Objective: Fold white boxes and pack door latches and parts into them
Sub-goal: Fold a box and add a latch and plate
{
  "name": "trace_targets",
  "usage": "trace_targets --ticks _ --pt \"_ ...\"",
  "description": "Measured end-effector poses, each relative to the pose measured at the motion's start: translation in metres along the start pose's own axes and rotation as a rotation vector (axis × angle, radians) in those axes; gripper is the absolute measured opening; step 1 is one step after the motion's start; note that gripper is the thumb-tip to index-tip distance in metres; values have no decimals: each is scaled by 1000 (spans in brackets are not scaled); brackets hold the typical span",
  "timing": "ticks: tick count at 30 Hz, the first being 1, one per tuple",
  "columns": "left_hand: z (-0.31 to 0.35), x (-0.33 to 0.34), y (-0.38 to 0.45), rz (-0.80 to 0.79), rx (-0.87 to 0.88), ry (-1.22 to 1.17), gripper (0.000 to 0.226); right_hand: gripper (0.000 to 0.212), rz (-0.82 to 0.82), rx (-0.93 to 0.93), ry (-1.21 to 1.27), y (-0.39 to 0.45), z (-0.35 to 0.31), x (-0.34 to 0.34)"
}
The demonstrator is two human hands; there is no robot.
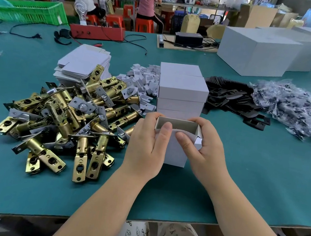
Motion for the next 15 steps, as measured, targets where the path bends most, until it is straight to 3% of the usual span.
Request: trace_targets --ticks 3,5,7,9,12,15 --pt "1 -2 1 -29 -36 7 60 30 5 -15 -1 0 0 0" --pt "-3 -7 10 -28 -158 -35 58 37 26 -17 -11 0 2 -1" --pt "-8 -17 26 6 -213 3 39 40 41 -10 -12 1 4 -2" --pt "-15 -26 47 -34 -152 295 26 38 55 -18 -16 1 3 -2" --pt "-35 -21 66 -311 -26 975 20 36 57 -30 -30 0 3 -2" --pt "-46 -12 65 -472 -76 1219 19 34 59 -45 -31 1 1 -2"
Point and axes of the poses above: each hand's wrist, its own y-axis towards the middle knuckle, its own x-axis out of the palm, z = x × y, the point moved 5 cm from there along y, towards the middle knuckle, and after that the axes turned 14 degrees about z, right-handed, at the moved point
